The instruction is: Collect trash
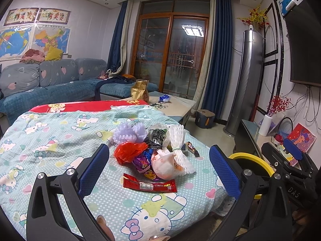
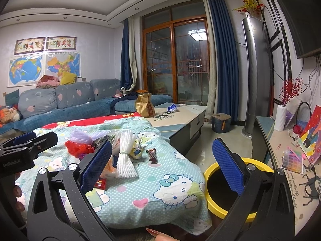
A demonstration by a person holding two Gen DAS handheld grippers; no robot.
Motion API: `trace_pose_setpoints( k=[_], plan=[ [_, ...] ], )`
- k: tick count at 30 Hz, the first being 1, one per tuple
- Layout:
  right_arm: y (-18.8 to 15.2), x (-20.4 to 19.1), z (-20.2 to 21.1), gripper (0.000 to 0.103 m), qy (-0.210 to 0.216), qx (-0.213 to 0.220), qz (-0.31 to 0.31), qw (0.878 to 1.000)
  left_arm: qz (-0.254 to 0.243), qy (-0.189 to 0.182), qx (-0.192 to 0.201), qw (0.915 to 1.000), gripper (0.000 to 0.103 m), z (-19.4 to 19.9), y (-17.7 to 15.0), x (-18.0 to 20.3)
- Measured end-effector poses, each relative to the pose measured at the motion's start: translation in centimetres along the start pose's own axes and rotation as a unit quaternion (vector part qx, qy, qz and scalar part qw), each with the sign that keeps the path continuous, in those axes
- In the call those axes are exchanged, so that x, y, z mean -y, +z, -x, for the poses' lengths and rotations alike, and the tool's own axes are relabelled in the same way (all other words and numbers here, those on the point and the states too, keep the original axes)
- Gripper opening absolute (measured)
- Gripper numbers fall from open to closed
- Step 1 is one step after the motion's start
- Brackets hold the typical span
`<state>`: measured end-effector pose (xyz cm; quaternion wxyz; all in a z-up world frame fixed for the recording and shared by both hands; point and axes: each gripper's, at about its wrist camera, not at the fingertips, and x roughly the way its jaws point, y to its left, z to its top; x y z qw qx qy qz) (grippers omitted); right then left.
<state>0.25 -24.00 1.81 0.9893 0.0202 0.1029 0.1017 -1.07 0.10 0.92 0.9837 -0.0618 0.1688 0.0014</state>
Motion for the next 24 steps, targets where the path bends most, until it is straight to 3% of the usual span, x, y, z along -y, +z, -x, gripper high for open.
trace_pose_setpoints(
  k=[15, 24],
  plan=[
    [-1.1, 0.6, -0.4, 0.093, -0.004, -0.012, -0.005, 1.000, 0.003, -0.003, -0.005, 1.0000, 0.097, 0.1, 0.5, 0.4],
    [-0.8, 1.2, -1.5, 0.093, 0.001, -0.032, -0.006, 0.999, 0.018, -0.019, -0.023, 0.9994, 0.097, -2.6, 0.4, -0.3]
  ],
)
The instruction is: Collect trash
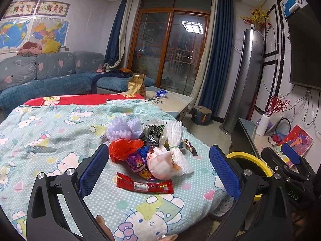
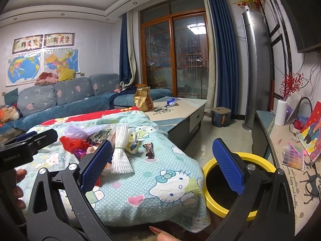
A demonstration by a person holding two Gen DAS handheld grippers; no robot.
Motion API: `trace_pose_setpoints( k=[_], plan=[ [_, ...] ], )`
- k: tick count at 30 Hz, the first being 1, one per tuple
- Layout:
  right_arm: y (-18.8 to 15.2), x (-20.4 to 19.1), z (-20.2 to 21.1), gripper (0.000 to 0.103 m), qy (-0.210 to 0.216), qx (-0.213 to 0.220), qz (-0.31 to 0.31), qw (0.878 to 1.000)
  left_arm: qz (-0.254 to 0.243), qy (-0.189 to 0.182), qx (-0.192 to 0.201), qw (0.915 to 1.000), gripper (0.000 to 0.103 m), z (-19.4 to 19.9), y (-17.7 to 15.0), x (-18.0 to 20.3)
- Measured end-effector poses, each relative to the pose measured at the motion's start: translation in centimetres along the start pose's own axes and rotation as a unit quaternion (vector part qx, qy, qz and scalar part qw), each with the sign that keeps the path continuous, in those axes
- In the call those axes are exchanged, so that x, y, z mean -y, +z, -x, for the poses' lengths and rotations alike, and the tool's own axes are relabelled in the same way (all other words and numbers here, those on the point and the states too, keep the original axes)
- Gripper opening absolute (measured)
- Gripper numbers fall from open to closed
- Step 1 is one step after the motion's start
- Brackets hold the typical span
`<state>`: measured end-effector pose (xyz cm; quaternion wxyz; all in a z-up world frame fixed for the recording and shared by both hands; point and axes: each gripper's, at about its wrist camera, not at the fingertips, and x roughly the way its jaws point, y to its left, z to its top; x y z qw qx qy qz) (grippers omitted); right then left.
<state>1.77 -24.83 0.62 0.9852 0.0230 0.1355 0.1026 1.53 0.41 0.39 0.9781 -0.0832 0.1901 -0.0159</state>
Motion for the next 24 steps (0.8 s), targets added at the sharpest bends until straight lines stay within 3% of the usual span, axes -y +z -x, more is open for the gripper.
trace_pose_setpoints(
  k=[14, 24],
  plan=[
    [1.5, -1.1, -4.8, 0.093, 0.042, -0.048, 0.023, 0.998, 0.011, 0.028, -0.004, 0.9995, 0.097, -4.4, 3.2, -3.7],
    [1.4, -3.7, -10.1, 0.092, 0.085, -0.105, 0.053, 0.989, 0.038, 0.048, -0.018, 0.9980, 0.097, -6.8, 5.1, -9.1]
  ],
)
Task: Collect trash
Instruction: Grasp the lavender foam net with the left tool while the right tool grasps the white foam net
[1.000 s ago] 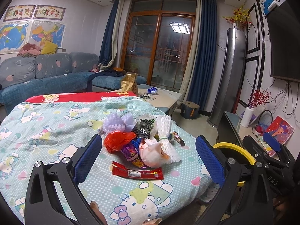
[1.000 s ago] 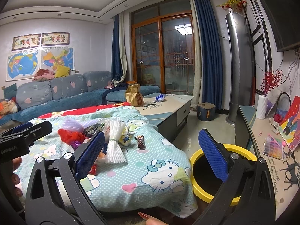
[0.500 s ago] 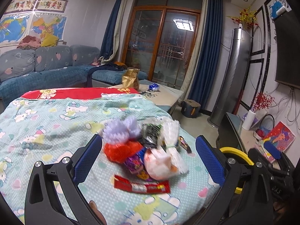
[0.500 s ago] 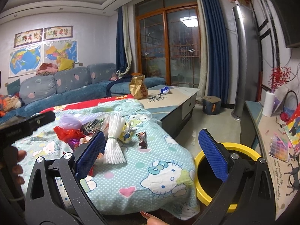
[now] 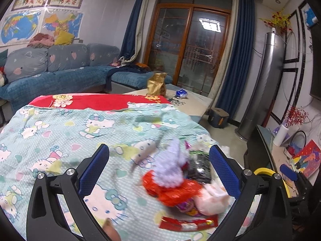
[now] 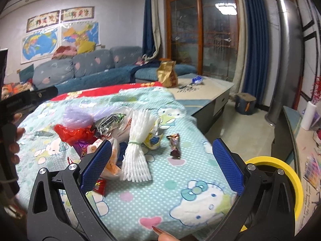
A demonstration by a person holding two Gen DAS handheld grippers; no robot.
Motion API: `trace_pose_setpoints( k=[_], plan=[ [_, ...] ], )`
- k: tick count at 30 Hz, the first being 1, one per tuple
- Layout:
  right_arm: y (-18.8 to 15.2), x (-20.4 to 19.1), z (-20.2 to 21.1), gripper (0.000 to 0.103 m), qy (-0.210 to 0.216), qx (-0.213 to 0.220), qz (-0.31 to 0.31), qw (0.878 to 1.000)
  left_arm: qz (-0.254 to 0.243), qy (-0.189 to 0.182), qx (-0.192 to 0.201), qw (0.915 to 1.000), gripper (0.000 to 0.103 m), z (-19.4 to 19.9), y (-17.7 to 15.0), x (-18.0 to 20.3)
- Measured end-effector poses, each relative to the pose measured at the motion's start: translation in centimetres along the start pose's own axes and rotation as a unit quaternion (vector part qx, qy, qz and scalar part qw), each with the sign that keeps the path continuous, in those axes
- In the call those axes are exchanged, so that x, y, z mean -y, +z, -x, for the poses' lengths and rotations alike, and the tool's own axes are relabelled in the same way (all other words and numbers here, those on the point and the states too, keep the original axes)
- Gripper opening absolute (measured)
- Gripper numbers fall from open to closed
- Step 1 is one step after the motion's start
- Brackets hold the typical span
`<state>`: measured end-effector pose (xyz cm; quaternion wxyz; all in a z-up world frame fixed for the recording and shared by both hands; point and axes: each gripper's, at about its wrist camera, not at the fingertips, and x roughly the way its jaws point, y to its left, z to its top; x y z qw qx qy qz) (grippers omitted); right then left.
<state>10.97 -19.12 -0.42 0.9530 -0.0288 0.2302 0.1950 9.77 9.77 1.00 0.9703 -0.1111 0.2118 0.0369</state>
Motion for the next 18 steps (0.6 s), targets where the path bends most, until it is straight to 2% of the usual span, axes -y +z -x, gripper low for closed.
trace_pose_setpoints(
  k=[4, 7, 13, 18],
  plan=[
    [0.3, -0.5, -2.4, 0.080, 0.016, -0.034, 0.014, 0.999, 0.022, -0.012, -0.017, 0.9995, 0.097, -1.4, 0.6, -1.9],
    [0.4, -0.2, -4.4, 0.070, 0.027, -0.067, 0.005, 0.997, 0.037, -0.029, -0.044, 0.9979, 0.097, -2.8, 1.0, -2.7],
    [0.1, 0.1, -7.5, 0.063, 0.064, -0.117, -0.014, 0.991, 0.051, -0.070, -0.102, 0.9910, 0.096, -5.6, 0.8, -2.2],
    [-0.9, -0.4, -9.5, 0.057, 0.098, -0.158, -0.036, 0.982, 0.053, -0.085, -0.140, 0.9851, 0.093, -7.7, -0.1, -1.5]
  ],
)
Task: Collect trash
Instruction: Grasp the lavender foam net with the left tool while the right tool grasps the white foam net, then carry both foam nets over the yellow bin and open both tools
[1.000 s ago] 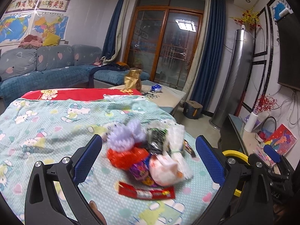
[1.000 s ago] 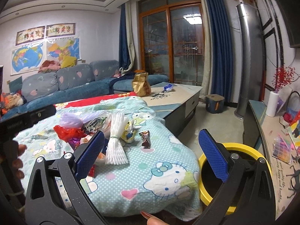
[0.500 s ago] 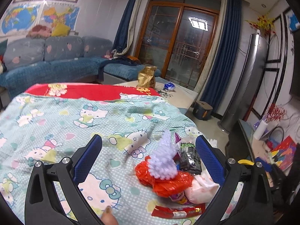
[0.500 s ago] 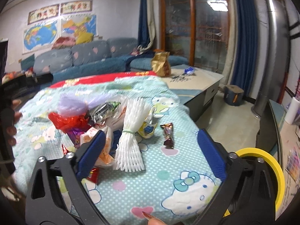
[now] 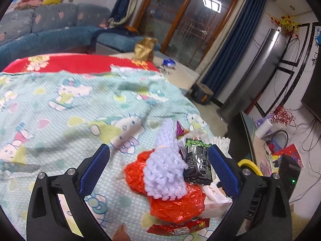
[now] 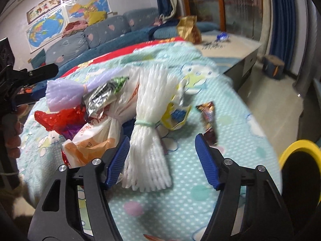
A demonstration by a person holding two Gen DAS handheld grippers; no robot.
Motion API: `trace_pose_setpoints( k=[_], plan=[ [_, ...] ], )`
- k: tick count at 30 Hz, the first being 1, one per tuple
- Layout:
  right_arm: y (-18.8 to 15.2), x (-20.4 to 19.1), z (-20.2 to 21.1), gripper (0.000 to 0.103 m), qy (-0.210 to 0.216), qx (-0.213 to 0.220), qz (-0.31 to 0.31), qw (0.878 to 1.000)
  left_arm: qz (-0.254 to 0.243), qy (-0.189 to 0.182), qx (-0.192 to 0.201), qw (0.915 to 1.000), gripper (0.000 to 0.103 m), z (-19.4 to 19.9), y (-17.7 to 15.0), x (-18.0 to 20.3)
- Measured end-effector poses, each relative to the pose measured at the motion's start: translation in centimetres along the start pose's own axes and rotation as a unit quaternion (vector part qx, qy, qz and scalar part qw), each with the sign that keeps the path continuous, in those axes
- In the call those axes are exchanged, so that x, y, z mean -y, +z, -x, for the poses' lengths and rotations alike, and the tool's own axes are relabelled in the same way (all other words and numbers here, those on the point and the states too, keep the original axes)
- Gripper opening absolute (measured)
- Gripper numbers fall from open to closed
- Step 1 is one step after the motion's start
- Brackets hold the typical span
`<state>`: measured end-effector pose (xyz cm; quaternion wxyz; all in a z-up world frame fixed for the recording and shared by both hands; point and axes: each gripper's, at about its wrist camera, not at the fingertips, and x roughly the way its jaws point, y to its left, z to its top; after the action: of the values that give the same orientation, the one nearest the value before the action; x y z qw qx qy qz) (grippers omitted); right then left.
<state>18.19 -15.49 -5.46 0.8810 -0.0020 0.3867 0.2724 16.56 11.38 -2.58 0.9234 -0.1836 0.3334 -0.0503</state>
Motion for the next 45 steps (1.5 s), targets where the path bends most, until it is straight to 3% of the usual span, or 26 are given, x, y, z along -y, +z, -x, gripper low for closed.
trace_pose_setpoints(
  k=[2, 6, 8, 10, 14, 25, 34, 45],
  plan=[
    [-0.3, -0.1, -0.6, 0.053, 0.012, -0.013, -0.007, 1.000, 0.004, -0.003, -0.020, 0.9998, 0.084, -0.9, -0.1, -0.1],
    [-0.8, -0.1, -1.2, 0.034, 0.040, -0.030, -0.021, 0.999, 0.016, -0.013, -0.042, 0.9989, 0.066, -1.9, -0.6, -0.5],
    [-1.0, -0.3, -1.0, 0.023, 0.047, -0.029, -0.018, 0.998, 0.015, -0.015, -0.041, 0.9989, 0.045, -2.0, -0.7, -0.6],
    [-1.1, -0.5, -0.7, 0.017, 0.049, -0.025, -0.013, 0.998, 0.016, -0.019, -0.041, 0.9988, 0.033, -1.9, -0.8, -0.7],
    [-1.3, -0.9, 0.5, 0.014, 0.047, -0.006, -0.011, 0.999, 0.003, -0.017, -0.021, 0.9996, 0.025, -0.9, -0.8, -0.2],
    [-0.7, 0.8, 4.2, 0.012, 0.036, 0.038, -0.029, 0.998, -0.024, -0.007, 0.078, 0.9966, 0.022, 4.7, 1.0, 2.7],
    [-0.6, 2.7, 7.0, 0.012, 0.020, 0.063, -0.041, 0.997, -0.059, -0.031, 0.084, 0.9942, 0.022, 5.9, 0.1, 6.7],
    [-1.3, 5.5, 9.8, 0.012, -0.007, 0.084, -0.069, 0.994, -0.091, -0.061, 0.066, 0.9918, 0.022, 4.6, -2.0, 11.1]
  ],
)
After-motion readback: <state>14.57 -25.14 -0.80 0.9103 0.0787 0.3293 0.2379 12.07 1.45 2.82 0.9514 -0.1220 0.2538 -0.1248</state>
